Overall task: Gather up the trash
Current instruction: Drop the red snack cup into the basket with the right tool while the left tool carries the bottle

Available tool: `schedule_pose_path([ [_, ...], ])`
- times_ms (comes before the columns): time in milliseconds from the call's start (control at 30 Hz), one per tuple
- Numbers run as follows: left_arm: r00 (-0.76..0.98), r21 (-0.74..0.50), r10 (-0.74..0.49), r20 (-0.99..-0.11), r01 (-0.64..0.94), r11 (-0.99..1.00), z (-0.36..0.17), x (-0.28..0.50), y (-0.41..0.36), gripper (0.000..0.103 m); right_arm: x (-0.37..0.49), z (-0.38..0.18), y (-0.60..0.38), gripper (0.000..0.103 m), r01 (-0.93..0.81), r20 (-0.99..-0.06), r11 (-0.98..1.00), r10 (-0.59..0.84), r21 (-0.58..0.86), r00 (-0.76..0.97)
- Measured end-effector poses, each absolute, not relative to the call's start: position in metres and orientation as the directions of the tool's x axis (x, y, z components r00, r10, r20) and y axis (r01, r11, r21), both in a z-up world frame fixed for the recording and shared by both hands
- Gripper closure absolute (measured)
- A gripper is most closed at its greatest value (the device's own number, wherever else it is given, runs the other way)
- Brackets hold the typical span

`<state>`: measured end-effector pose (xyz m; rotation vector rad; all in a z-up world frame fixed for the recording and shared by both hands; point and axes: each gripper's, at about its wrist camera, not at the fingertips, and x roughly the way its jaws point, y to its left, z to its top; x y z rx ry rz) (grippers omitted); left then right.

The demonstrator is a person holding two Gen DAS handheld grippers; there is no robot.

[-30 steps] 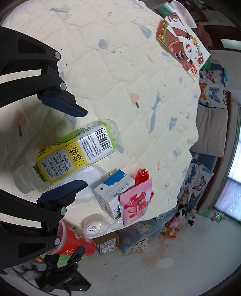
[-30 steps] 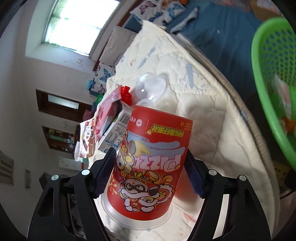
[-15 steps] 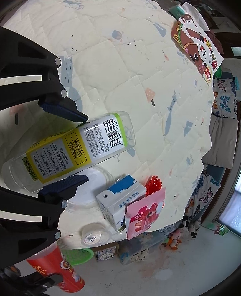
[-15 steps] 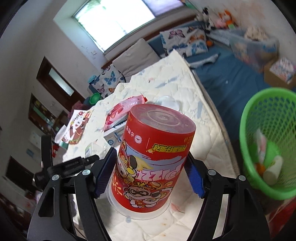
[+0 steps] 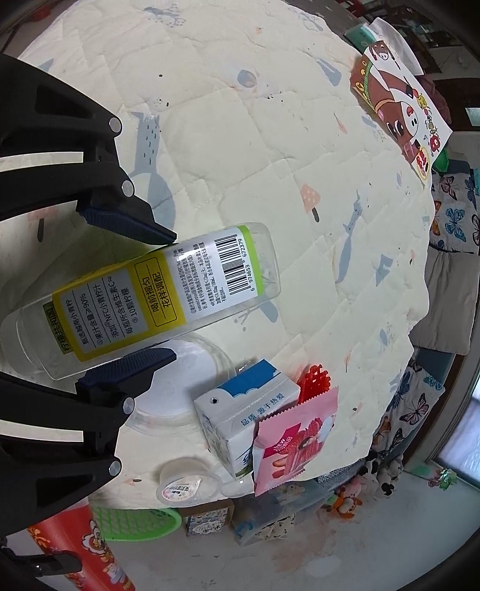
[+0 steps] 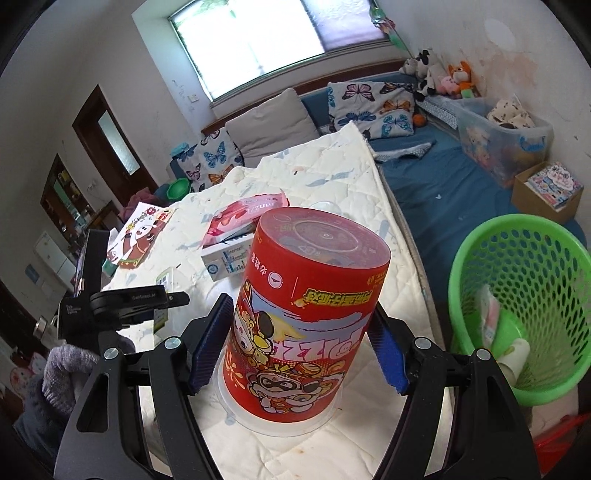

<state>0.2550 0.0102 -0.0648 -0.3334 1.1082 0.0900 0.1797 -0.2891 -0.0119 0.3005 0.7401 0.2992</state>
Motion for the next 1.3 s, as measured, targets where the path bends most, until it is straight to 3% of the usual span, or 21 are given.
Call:
schedule_pose_path([
  [433, 0.506, -0.290, -0.187, -0.842, -0.133, 0.948, -0.034, 0.227, 0.009, 0.056, 0.171, -0.009, -0.325, 0.032, -0.102, -0.603, 0.927, 0.317, 0.362, 0.732],
  [767, 0.555, -0.377, -0.323, -0.767, 0.017, 0.926, 0.013, 0.204, -0.010, 0.056, 0.165, -0.013, -0.394, 0.032, 0.055, -0.624, 0.946, 0.166, 0.319, 0.764],
  [967, 0.549, -0.429, -0.432, -0.716, 0.143, 0.892, 0.038, 0.205, -0.050, 0.056, 0.164, -0.034, -0.434, 0.033, 0.166, -0.663, 0.956, 0.037, 0.241, 0.747],
  [1300, 0.495, -0.436, -0.516, -0.699, 0.277, 0.856, 0.053, 0.222, -0.130, 0.056, 0.172, -0.074, -0.475, 0.034, 0.250, -0.720, 0.942, -0.012, 0.224, 0.694],
])
